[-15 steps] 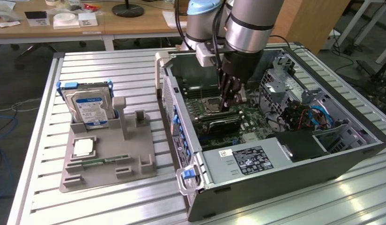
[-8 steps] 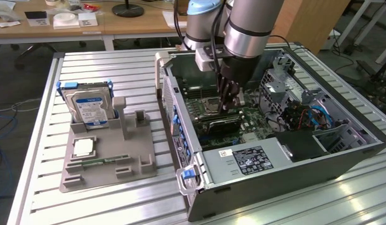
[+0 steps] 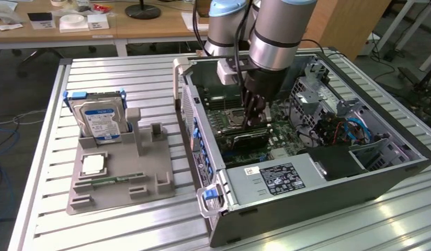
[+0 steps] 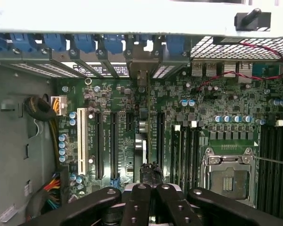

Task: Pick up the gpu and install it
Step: 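Press down on the gpu until it lock into place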

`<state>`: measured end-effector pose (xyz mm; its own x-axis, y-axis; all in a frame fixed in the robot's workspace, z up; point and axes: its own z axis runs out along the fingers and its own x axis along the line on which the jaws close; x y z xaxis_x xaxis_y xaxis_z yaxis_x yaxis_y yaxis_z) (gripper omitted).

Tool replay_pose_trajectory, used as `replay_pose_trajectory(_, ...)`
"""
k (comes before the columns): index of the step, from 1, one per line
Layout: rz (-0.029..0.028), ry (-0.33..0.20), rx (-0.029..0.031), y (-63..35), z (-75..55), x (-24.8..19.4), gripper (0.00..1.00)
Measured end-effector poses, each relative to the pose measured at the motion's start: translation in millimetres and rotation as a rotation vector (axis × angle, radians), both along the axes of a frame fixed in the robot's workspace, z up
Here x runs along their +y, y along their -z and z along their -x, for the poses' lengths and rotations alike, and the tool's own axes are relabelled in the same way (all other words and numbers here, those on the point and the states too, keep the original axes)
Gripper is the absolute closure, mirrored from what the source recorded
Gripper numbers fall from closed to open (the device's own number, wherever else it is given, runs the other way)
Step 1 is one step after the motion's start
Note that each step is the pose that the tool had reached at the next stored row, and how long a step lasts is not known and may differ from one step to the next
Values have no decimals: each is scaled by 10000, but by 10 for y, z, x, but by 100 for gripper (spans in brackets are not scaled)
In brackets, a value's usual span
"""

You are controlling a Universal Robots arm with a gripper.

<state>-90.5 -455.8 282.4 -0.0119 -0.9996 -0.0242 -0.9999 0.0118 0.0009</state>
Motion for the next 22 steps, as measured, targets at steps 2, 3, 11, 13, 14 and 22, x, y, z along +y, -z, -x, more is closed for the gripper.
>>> replay_pose_trajectory(2, 2, 1, 1, 0, 1, 0, 89)
replay_pose_trajectory(3, 3, 1, 2, 1, 1, 0, 89)
replay_pose_trajectory(11, -9, 1, 1, 41, 15, 10, 89)
replay_pose_trajectory(13, -25, 1, 0, 157, 48, 11, 89)
replay_pose_trajectory(14, -24, 1, 0, 157, 49, 10, 89)
replay_pose_trajectory(22, -23, 1, 1, 156, 36, 10, 89)
